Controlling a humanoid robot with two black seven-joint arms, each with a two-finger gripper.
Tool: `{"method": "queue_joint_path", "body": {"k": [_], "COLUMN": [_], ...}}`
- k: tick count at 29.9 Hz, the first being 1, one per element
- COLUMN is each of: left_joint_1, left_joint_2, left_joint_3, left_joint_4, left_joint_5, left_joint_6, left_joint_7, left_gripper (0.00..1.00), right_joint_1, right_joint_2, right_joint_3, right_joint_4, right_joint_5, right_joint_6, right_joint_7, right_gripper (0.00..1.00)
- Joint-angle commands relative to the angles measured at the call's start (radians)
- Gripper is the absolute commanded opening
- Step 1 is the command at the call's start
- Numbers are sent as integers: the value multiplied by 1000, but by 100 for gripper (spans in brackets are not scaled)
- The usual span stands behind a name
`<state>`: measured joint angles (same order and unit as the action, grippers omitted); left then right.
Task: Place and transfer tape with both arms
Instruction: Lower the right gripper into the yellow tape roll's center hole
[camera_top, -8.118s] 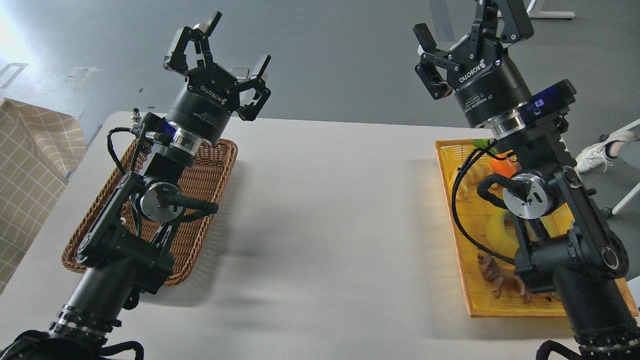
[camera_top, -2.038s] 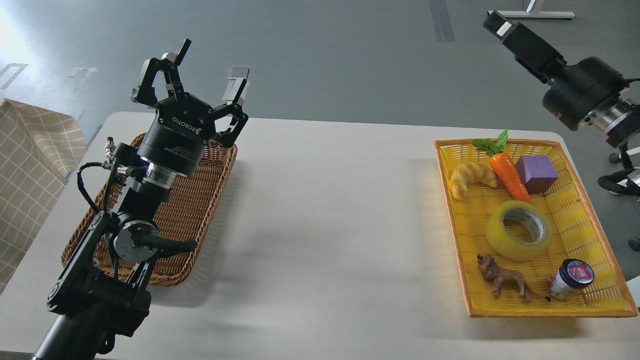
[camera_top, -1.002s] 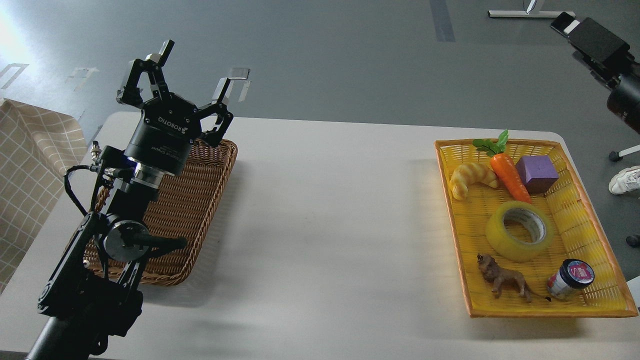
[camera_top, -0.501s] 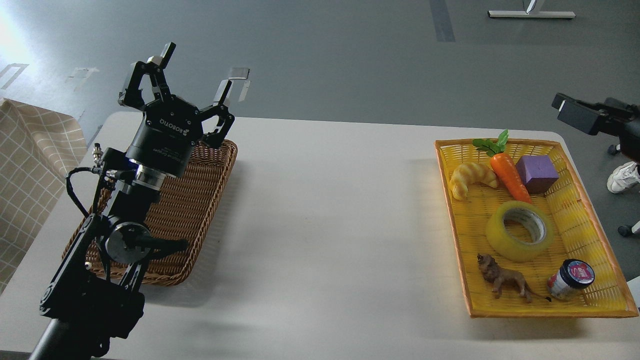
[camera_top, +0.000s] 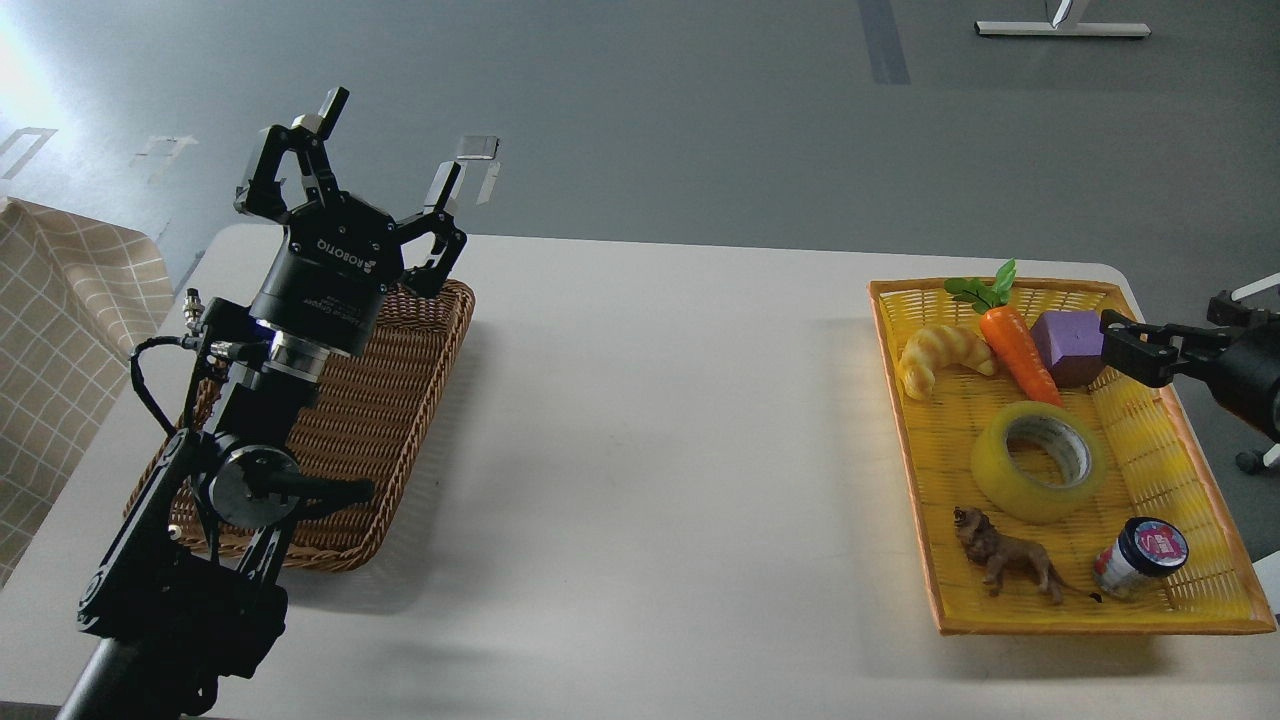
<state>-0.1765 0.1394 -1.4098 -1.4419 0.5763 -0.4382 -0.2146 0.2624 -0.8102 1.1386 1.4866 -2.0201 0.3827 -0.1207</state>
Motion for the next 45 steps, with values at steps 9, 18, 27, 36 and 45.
{"method": "queue_joint_path", "body": {"k": [9,18,27,36,45], "left_joint_1": [-3,0,0,-1,0], "left_joint_2": [3,2,-3,-3,-3], "left_joint_3": [0,-3,-5,-5,-5], "left_joint_4": [1,1,0,0,1], "left_joint_5": [4,5,7,7,7], "left_joint_6": [1,13,19,19,18], "left_joint_7": [1,0,-2,-2,-2], "left_gripper": [98,98,98,98,98], "right_joint_1": [-83,-111,-129,-129,-126], "right_joint_2": [56,83,103,109,114], "right_joint_3": [50,49,47,27,6], "right_joint_4": [-54,-68,-69,-95,-94], "right_joint_5": [4,4,3,3,3], "right_joint_6": [-4,-4,-2,8,13], "right_joint_7": [-7,-8,-8,-5,3], "right_gripper": [99,97,86,77,81]}}
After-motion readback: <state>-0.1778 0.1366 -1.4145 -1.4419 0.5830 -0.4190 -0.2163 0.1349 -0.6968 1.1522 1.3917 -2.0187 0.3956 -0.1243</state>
